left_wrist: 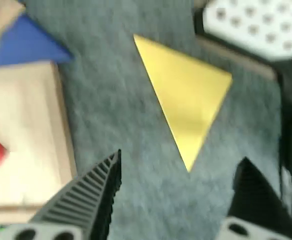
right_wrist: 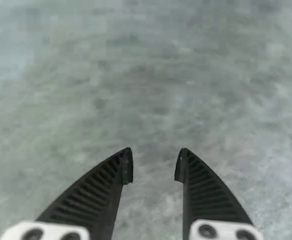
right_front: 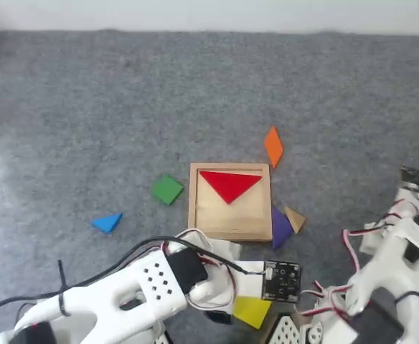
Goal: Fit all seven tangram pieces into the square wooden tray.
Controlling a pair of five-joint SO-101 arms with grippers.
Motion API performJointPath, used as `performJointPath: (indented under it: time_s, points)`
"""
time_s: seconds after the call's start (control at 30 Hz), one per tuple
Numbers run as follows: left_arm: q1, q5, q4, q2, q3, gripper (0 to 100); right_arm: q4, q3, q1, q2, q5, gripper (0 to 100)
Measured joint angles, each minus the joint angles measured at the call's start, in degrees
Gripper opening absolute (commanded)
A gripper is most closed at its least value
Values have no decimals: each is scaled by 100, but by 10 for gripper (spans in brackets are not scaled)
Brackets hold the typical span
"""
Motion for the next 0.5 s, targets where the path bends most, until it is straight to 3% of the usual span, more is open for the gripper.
performJointPath:
  time_s: [0.33,0.5]
  points:
    - [501,202,-747,0,519,372,-185,9,185,88,-185,151]
    - [853,721,-1073,-26,800,372,-185,9,185,88,-185,151]
